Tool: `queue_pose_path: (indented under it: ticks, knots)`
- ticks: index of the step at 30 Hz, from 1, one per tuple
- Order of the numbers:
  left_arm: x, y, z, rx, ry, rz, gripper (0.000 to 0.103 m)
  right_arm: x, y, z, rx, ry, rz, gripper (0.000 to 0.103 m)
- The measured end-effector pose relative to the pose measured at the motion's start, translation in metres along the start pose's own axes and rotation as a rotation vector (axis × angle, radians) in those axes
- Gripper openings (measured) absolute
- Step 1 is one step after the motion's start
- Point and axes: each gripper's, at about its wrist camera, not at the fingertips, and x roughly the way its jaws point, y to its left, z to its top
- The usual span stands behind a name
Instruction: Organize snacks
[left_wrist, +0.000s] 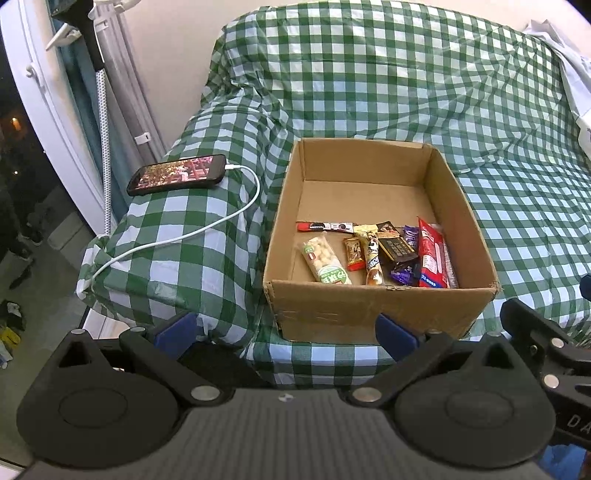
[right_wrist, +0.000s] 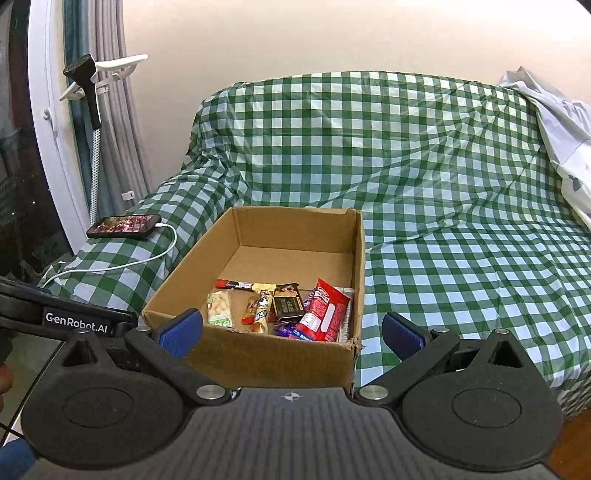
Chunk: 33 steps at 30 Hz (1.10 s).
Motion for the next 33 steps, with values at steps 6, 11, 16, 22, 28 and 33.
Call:
queue_pose_path:
  ticks: [6, 11, 16, 22, 28, 33]
  knots:
    - [0.0022, -0.0010, -0.0010, 0.002, 0.010, -0.011, 0.103, 0.0018, -0.0003, -0.0003, 0.001, 0.006, 0.000, 0.102]
    - [0.0049, -0.0017, -0.0015, 0.007, 0.020, -0.015, 0.103, 0.0050, -0.0015, -0.0023, 0.005, 0.020, 0.002, 0.102]
    - [0.0063, -0.0031, -0.0017, 0.009, 0.024, -0.014, 0.103, 0.0065, -0.0023, -0.0021, 0.002, 0.029, 0.005, 0.102]
    - [0.0070, -0.0043, -0.0020, 0.014, 0.027, -0.015, 0.103, 0.0066, -0.0033, -0.0019, 0.002, 0.033, 0.005, 0.102]
    - [0.0082, -0.0047, -0.0019, 0.015, 0.032, -0.016, 0.103, 0.0075, -0.0034, -0.0017, 0.001, 0.035, 0.005, 0.102]
    - [0.0090, -0.0048, -0.0015, 0.016, 0.034, -0.016, 0.103, 0.0074, -0.0037, -0.0013, 0.002, 0.036, 0.005, 0.102]
